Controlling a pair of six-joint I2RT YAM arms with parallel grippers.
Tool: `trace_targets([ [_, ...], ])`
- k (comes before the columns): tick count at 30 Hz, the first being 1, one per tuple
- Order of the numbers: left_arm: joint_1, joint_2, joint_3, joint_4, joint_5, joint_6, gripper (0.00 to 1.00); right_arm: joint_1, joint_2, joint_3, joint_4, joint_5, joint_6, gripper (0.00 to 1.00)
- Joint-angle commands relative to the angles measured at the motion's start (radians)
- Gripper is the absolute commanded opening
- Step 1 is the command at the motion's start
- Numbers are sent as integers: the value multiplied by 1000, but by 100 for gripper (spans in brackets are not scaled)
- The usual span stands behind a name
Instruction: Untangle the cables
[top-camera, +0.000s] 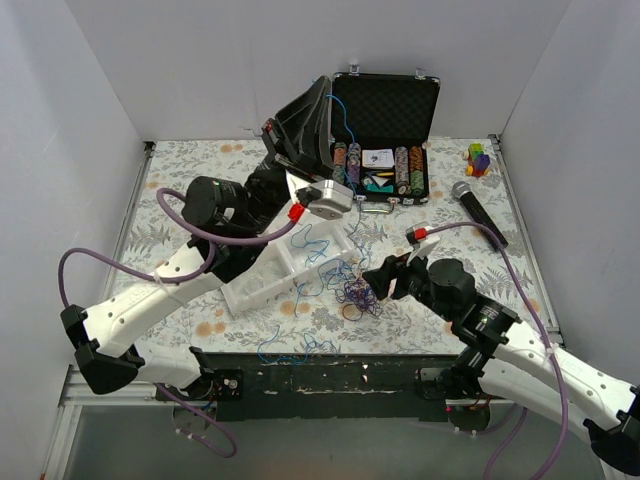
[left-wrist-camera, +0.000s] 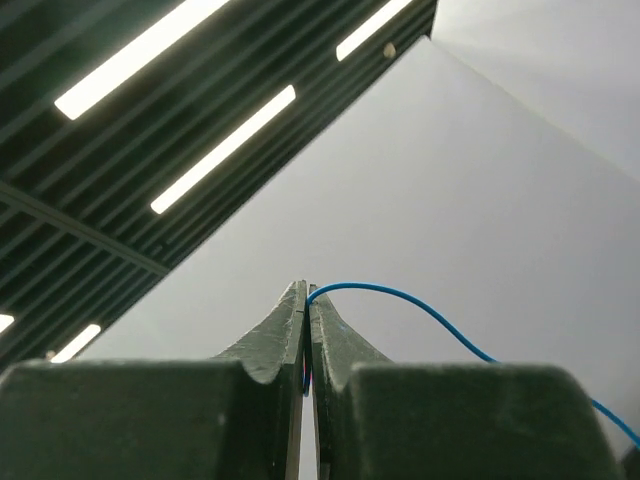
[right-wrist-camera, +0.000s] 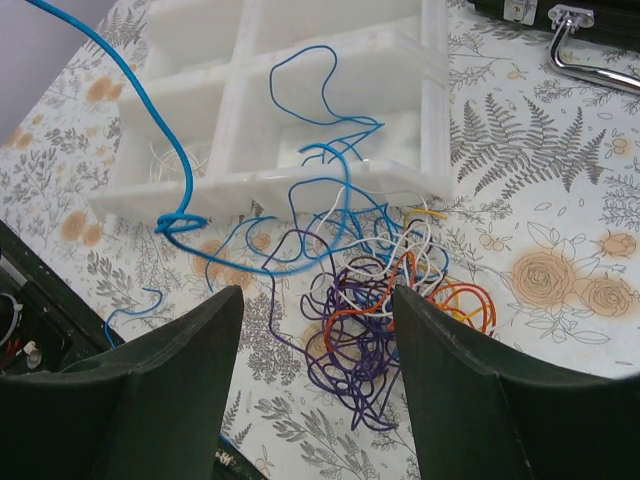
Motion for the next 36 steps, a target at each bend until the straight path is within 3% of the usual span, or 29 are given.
trace_targets([
  [1, 8, -45, -56, 31, -144, 27, 0, 0, -62, -44, -17, 5, -5, 70],
  [8, 77, -8, -54, 66, -190, 12, 0, -2, -93, -81, -22, 29, 15, 69],
  [17, 236, 19, -74, -12, -185, -223, 0, 0, -91, -105, -4, 41, 29, 69],
  [36, 263, 7, -226, 74, -104, -286, 0, 0, -87, -124, 2, 61, 35, 69],
])
